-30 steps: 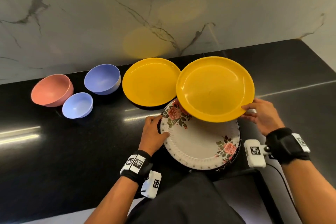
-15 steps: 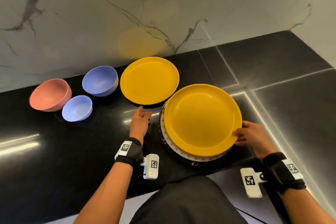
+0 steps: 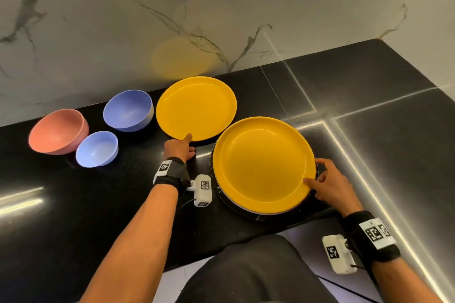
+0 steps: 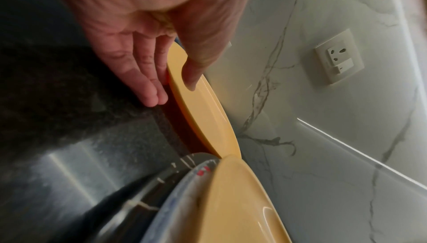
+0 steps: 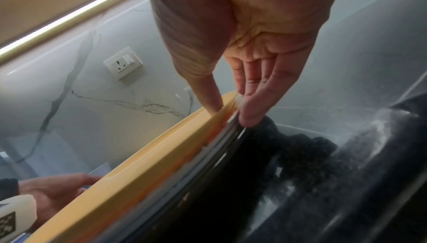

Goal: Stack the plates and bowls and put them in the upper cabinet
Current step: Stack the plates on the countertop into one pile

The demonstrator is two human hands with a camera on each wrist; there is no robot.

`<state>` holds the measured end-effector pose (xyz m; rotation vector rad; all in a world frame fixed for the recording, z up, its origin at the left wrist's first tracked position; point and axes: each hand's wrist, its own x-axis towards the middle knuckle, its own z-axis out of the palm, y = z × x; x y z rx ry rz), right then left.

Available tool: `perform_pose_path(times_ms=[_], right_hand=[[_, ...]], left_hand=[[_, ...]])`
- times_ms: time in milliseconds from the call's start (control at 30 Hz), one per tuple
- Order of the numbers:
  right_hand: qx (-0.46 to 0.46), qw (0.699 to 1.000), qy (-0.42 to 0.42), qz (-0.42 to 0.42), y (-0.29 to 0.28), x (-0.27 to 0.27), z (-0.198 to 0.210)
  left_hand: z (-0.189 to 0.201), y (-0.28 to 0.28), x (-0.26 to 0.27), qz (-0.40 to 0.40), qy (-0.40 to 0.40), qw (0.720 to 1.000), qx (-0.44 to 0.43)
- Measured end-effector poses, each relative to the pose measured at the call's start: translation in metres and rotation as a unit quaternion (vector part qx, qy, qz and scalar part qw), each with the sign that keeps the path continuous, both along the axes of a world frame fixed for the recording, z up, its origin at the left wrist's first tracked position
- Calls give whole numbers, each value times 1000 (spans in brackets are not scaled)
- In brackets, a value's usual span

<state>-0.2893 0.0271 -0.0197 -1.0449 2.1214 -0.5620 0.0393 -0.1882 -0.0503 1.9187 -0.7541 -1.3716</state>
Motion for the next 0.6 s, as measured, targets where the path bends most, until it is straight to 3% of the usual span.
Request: perform_pose_path(times_ms=[133, 367, 600], right_hand=[[-6, 1000, -2, -7, 1, 1, -1], [-13, 999, -32, -22, 3, -2, -4], [-12, 1000, -22, 2, 3, -6, -2]], left_hand=[[0, 2, -3, 0, -9, 1000, -11], [5, 13, -7, 102, 121, 976, -151], [31, 20, 3, 113, 195, 952, -206]])
